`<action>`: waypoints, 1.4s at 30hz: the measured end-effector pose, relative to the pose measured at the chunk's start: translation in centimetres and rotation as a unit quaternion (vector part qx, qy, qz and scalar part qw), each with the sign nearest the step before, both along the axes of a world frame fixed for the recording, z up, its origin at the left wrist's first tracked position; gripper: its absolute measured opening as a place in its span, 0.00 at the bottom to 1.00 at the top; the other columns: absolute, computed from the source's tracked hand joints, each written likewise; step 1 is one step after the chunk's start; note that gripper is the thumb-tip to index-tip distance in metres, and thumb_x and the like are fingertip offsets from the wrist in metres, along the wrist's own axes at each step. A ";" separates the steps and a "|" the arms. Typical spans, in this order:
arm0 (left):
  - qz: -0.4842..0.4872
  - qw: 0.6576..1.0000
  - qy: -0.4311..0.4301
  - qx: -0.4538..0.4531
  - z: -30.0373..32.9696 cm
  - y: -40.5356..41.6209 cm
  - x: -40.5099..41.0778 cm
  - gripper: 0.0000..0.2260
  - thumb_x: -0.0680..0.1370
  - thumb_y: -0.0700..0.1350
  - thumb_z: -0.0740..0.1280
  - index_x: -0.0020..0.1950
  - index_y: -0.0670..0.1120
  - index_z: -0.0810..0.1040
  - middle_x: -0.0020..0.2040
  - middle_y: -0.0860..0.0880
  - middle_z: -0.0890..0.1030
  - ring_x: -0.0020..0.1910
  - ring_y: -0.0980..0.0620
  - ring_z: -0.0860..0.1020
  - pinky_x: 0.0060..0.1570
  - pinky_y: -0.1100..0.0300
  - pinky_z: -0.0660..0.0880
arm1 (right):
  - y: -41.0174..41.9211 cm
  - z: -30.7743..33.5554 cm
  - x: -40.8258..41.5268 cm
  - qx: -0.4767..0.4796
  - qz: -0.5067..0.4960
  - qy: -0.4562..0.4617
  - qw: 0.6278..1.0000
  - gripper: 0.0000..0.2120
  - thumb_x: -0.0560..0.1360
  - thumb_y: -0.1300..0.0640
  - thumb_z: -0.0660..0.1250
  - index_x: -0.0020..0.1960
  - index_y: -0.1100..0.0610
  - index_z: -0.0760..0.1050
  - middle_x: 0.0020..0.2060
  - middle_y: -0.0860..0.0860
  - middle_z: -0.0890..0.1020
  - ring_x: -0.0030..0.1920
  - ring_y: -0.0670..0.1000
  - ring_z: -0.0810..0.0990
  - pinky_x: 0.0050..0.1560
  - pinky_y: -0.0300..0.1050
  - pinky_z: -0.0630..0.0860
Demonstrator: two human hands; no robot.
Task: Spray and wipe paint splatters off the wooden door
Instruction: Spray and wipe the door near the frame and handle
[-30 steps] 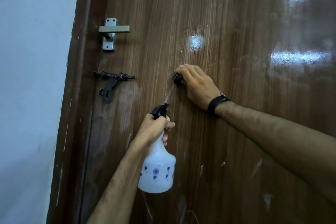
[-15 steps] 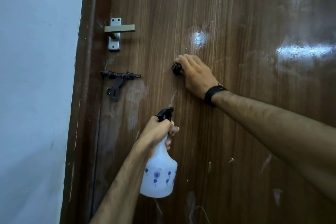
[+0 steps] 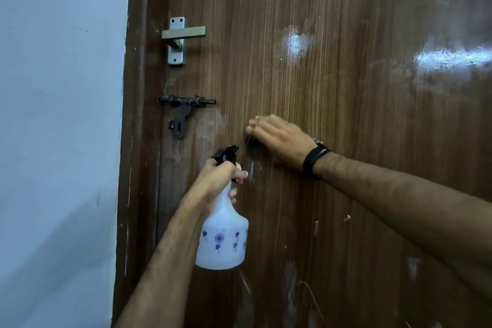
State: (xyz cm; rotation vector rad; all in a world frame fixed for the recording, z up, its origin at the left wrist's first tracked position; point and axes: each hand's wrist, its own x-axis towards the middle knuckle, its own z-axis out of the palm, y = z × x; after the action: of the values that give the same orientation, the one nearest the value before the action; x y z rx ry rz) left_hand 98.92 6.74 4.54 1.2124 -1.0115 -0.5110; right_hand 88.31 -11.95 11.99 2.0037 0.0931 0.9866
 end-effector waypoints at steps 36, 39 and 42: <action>0.054 0.998 0.009 0.023 -2.7 1.2 4.0 0.02 0.76 0.36 0.68 0.45 0.42 0.78 0.37 0.44 0.75 0.24 0.54 0.70 0.27 0.61 0.71 | 0.2 -6.9 0.7 -0.050 -0.003 0.092 0.995 0.26 0.73 0.62 0.67 0.71 0.59 0.72 0.66 0.58 0.77 0.67 0.57 0.76 0.68 0.52 0.68; 0.063 0.998 0.028 0.009 -2.8 1.0 4.6 0.03 0.76 0.36 0.67 0.47 0.43 0.77 0.36 0.45 0.74 0.25 0.54 0.70 0.26 0.61 0.71 | 0.8 -1.5 2.8 0.028 0.001 -0.035 0.999 0.28 0.73 0.67 0.70 0.72 0.60 0.70 0.68 0.59 0.75 0.69 0.59 0.73 0.69 0.53 0.68; 0.077 0.996 0.034 0.021 -3.1 0.8 5.0 0.03 0.76 0.35 0.66 0.48 0.41 0.76 0.35 0.45 0.74 0.24 0.55 0.70 0.26 0.61 0.71 | 1.4 1.3 4.4 0.030 0.029 -0.093 0.995 0.24 0.74 0.72 0.65 0.69 0.62 0.71 0.66 0.60 0.76 0.67 0.60 0.74 0.68 0.53 0.70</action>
State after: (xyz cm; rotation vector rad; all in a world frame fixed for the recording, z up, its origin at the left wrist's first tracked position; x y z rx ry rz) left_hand 103.97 7.54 1.43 1.2907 -0.8454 -0.4504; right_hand 92.72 -10.50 13.29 1.9622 0.0215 1.2206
